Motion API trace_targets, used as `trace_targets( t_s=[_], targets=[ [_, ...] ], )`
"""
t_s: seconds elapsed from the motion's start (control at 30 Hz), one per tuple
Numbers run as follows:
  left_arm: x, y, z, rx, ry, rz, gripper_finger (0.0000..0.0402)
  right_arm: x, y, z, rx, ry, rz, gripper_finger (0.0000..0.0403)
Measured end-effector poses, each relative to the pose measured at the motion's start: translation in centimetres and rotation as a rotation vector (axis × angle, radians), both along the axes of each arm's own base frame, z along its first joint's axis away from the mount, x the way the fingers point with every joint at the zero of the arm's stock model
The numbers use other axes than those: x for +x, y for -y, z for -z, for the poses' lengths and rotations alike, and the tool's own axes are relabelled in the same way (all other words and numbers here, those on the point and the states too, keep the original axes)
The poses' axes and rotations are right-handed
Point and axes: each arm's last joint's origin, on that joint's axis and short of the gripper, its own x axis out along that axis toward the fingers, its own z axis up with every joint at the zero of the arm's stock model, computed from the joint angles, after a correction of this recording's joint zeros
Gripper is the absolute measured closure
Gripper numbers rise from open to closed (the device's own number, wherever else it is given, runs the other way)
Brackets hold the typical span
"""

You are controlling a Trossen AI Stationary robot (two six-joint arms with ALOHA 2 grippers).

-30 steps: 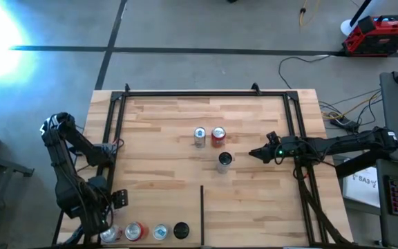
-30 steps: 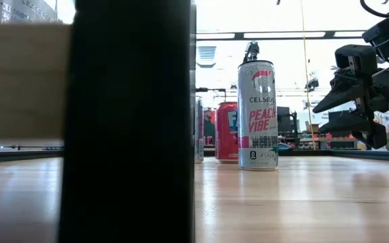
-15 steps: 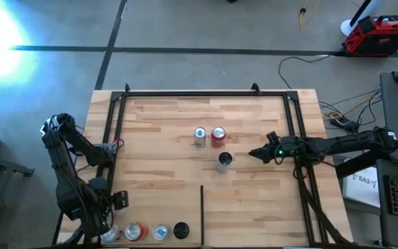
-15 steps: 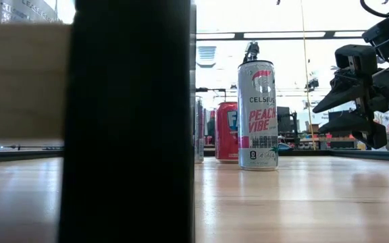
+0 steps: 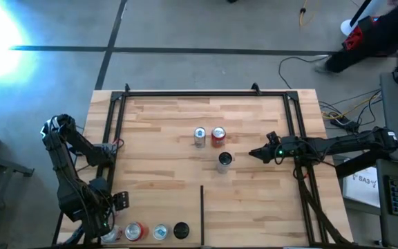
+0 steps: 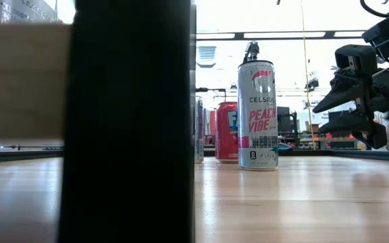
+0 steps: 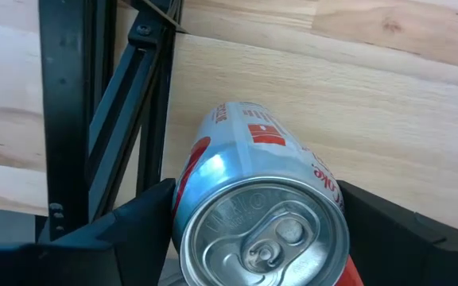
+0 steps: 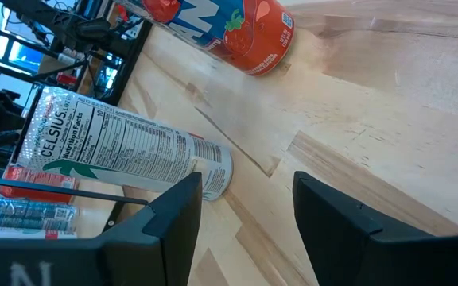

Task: Place canned beverage on shelf
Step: Put the red silver soda can on the shelf aligned with the other red silver soda can, then put the orange soda can on the shelf aligned with the other orange soda can

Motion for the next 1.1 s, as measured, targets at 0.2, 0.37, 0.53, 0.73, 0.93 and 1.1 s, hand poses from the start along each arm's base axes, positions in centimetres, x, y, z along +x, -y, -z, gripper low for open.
trace_targets(
  t_s=[0.2, 0.37, 0.53, 0.73, 0.93, 1.1],
  targets=[
    [0.0, 0.0, 0.0, 0.002, 0.001, 0.006, 0.0076, 0.0, 0.0, 0.0, 0.0, 0.0, 0.0, 0.022],
    [0.0, 0.0, 0.0, 0.003, 0.003, 0.013, 0.0052, 0.0, 0.0, 0.0, 0.0, 0.0, 0.0, 0.022],
    [-0.1, -0.3, -0.5, 0.019, 0.001, 0.034, 0.0039, 0.0, 0.0, 0.0, 0.0, 0.0, 0.001, 0.022],
    [-0.3, -0.7, -3.0, 0.022, 0.027, 0.077, 0.0034, 0.0, 0.0, 0.0, 0.0, 0.0, 0.001, 0.022],
    [0.1, -1.7, -5.3, 0.05, 0.131, 0.195, 0.0034, 0.0, 0.0, 0.0, 0.0, 0.0, 0.0, 0.022],
    [2.2, -3.6, -5.4, 0.112, 0.167, 0.289, 0.0044, 0.0, 0.0, 0.0, 0.0, 0.0, 0.001, 0.022]
  ],
)
